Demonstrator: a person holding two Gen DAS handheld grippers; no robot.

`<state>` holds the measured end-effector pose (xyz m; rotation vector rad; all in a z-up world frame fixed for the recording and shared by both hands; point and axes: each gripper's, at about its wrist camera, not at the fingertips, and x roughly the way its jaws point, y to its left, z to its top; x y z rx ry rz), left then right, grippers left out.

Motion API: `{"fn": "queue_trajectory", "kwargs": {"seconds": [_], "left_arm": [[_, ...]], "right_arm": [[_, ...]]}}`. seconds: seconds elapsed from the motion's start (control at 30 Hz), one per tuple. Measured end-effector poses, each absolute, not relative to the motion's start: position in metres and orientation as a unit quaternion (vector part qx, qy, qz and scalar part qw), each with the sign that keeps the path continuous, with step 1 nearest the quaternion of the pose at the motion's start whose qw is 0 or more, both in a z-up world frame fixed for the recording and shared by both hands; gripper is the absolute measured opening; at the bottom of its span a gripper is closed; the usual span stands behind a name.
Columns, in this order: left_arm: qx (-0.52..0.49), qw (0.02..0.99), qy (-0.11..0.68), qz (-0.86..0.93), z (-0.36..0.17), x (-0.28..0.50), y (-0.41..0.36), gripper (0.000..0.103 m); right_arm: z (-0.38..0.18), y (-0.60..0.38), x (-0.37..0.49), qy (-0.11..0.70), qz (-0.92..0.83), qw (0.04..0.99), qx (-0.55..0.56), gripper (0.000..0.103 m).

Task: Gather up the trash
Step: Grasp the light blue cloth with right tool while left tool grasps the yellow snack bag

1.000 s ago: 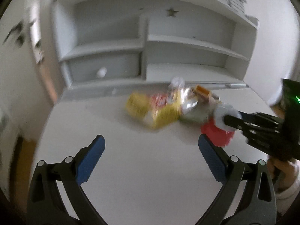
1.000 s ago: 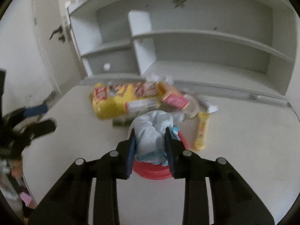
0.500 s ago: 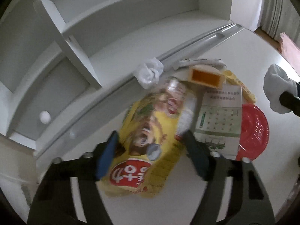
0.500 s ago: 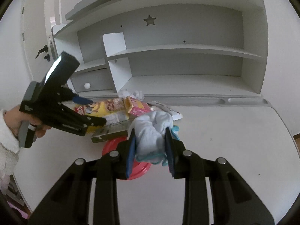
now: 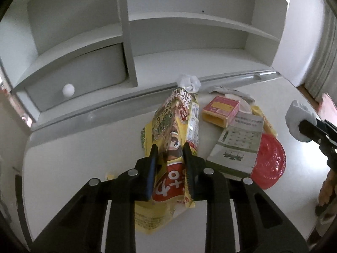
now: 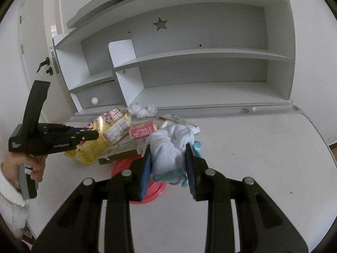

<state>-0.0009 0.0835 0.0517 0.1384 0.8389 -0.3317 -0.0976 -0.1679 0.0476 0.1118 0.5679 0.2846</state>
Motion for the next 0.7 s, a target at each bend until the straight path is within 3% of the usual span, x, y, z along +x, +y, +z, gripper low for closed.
{"fn": "queue_trajectory", "kwargs": {"seconds": [0.17, 0.2, 0.27, 0.37, 0.43, 0.57, 0.7], "left_arm": [[0.063, 0.903, 0.399, -0.150, 0.051, -0.002, 0.083, 0.025], [0.068, 0.902, 0.399, -0.149, 0.051, -0.001, 0.083, 0.029], [0.077, 0.899, 0.407, -0.143, 0.050, 0.002, 0.082, 0.047], [0.082, 0.895, 0.414, -0.143, 0.045, 0.004, 0.078, 0.052], [0.083, 0.895, 0.414, -0.146, 0.041, 0.005, 0.076, 0.051], [0.073, 0.902, 0.400, -0.148, 0.039, 0.000, 0.080, 0.036], [0.057, 0.912, 0.384, -0.133, 0.040, -0.007, 0.083, 0.029]], "right_arm": [[0.048, -0.168, -0.098, 0.279, 0.133, 0.949, 0.056, 0.029], [0.048, -0.169, -0.098, 0.280, 0.132, 0.949, 0.057, 0.029], [0.047, -0.169, -0.097, 0.282, 0.129, 0.949, 0.059, 0.029], [0.047, -0.168, -0.097, 0.285, 0.127, 0.948, 0.059, 0.029], [0.047, -0.167, -0.096, 0.287, 0.126, 0.948, 0.058, 0.029], [0.047, -0.168, -0.094, 0.289, 0.125, 0.947, 0.060, 0.029], [0.046, -0.169, -0.095, 0.289, 0.123, 0.947, 0.062, 0.029]]}}
